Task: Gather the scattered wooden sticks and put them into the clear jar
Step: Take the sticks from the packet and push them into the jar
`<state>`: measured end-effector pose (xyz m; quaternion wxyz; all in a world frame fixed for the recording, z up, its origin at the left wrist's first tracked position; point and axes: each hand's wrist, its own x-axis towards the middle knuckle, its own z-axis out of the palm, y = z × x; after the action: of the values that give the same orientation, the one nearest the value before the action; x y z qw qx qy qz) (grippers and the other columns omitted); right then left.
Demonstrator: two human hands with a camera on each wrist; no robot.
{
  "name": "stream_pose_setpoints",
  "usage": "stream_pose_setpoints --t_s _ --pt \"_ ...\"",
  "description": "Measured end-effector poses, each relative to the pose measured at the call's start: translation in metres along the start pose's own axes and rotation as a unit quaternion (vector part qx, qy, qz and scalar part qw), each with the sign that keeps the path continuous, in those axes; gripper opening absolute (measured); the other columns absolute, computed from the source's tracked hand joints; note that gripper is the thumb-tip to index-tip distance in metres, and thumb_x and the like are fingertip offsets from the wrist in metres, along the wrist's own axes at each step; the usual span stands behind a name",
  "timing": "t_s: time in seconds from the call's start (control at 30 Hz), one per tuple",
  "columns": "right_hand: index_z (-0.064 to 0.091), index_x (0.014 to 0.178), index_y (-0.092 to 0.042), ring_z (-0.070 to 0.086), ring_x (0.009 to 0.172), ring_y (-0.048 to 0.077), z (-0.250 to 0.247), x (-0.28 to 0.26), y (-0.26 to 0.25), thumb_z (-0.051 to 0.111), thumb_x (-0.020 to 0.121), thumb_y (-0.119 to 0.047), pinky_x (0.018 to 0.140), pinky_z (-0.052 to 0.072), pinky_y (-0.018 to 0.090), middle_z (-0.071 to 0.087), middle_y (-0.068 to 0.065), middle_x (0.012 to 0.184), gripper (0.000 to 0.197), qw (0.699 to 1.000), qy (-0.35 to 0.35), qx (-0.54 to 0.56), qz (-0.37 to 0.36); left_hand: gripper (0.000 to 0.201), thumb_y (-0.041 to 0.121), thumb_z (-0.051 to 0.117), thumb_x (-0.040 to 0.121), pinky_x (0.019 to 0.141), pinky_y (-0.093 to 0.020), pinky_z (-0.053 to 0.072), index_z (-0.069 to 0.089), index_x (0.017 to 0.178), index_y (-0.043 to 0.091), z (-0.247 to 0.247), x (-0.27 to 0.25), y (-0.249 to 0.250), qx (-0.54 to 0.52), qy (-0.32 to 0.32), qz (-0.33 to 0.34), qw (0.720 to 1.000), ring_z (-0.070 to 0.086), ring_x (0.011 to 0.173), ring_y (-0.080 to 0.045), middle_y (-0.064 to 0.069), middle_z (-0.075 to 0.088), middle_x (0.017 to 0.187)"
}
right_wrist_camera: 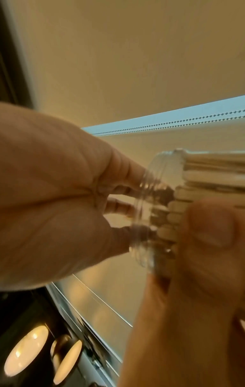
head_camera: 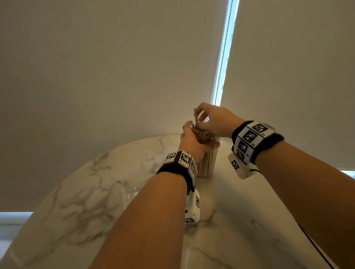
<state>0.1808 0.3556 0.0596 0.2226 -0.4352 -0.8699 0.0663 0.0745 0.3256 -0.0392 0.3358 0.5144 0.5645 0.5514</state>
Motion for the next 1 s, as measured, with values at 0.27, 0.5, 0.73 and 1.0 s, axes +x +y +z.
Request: stream_pose_setpoints --t_s 0.27,0.5,0.73,1.0 --pt "0.067 0.103 -0.024 0.065 0.082 0.011 0.002 0.009 -0.003 0.057 0.096 -0.02 0.074 0.055 0.024 0.07 -0.006 0.095 0.013 0.996 0.089 0.015 -0.025 0.121 0.04 0.092 0.056 0.103 -0.048 0.047 0.015 0.148 0.038 0.0 0.0 -0.001 0.004 0.005 0.003 1.0 0.05 0.128 -0.028 -0.006 0.044 0.143" --pt "0.072 0.098 -0.028 0.061 0.085 0.011 0.0 0.009 0.0 0.059 0.095 -0.028 0.065 0.045 0.02 0.07 -0.005 0.099 0.013 0.994 -0.039 -0.095 0.033 0.119 0.035 0.091 0.062 0.102 -0.043 0.047 0.011 0.151 0.036 0.0 0.0 -0.001 0.008 0.003 -0.002 1.0 0.049 0.128 -0.028 -0.006 0.042 0.145" --pt "0.068 0.104 -0.037 0.061 0.089 0.011 -0.014 0.008 -0.006 0.064 0.092 -0.048 0.066 0.045 0.024 0.066 -0.011 0.1 0.017 0.992 -0.119 0.012 0.03 0.115 0.032 0.09 0.064 0.099 -0.041 0.048 0.013 0.149 0.034 0.0 -0.003 0.001 0.009 0.009 0.008 1.0 0.05 0.126 -0.027 -0.005 0.045 0.141" --pt "0.075 0.098 -0.025 0.061 0.086 0.013 -0.001 0.008 -0.007 0.064 0.094 -0.028 0.069 0.044 0.02 0.07 -0.004 0.099 0.012 0.991 -0.072 -0.117 0.006 0.118 0.034 0.09 0.065 0.104 -0.045 0.045 0.01 0.152 0.035 -0.001 -0.003 0.001 0.012 0.003 -0.001 1.0 0.047 0.129 -0.029 -0.007 0.042 0.144"
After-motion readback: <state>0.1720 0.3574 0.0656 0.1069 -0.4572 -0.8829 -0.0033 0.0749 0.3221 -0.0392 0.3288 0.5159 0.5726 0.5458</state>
